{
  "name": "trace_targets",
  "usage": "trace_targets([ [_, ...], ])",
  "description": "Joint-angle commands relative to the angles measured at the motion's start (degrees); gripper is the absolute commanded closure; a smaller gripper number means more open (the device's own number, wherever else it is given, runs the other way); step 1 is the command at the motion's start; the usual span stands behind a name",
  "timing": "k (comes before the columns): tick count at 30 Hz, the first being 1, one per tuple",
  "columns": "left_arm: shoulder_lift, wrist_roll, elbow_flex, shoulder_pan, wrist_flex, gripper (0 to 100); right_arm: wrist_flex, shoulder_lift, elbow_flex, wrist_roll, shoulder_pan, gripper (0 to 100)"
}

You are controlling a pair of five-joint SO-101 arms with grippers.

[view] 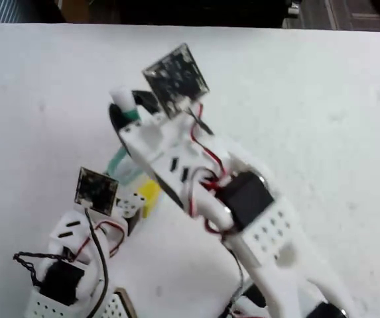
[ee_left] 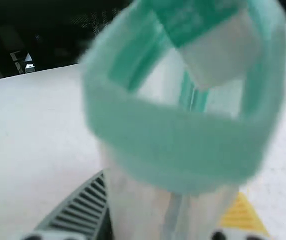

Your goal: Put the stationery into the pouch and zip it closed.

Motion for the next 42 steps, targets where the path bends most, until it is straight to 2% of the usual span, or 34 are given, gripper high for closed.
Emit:
trace_targets([
  [1, -0.5, 0.6, -0.7, -1.5, -1.8, 78, 1.2, -8.2, 5.9, -0.5, 0.4, 98.2],
  [6, -0.5, 0.6, -0.7, -1.5, -1.8, 78, 0.9, -19.7, 15.5, -0.4, 0.5, 98.2],
  [10, -0.5, 0.6, -0.7, -1.5, -1.8, 78, -5.2, -26.2, 21.3, 0.8, 0.6, 98.2],
  [16, -0.5, 0.6, -0.6, -1.4, -1.5, 78, -24.5, -24.9, 33.7, 9.8, 0.7, 98.2],
  [22, -0.5, 0.6, -0.4, -1.4, -1.8, 78, -28.6, -24.2, 37.2, 10.3, 1.2, 98.2],
  [26, -0.5, 0.6, -0.4, -1.4, -1.8, 78, -25.2, -24.0, 34.1, 10.1, 1.1, 94.9],
  [30, -0.5, 0.6, -0.4, -1.4, -1.8, 78, -18.4, -23.7, 29.5, 8.4, 0.9, 76.9],
  [33, -0.5, 0.6, -0.5, -1.4, -1.6, 78, -14.1, -23.7, 24.7, 5.4, 1.0, 77.0],
  [38, -0.5, 0.6, -0.6, -1.3, -1.4, 78, -6.9, -23.0, 14.9, 4.9, 1.0, 78.7],
  [42, -0.5, 0.2, -1.2, 0.3, -1.4, 78, 2.4, -15.7, 6.6, 4.8, 1.0, 78.7],
])
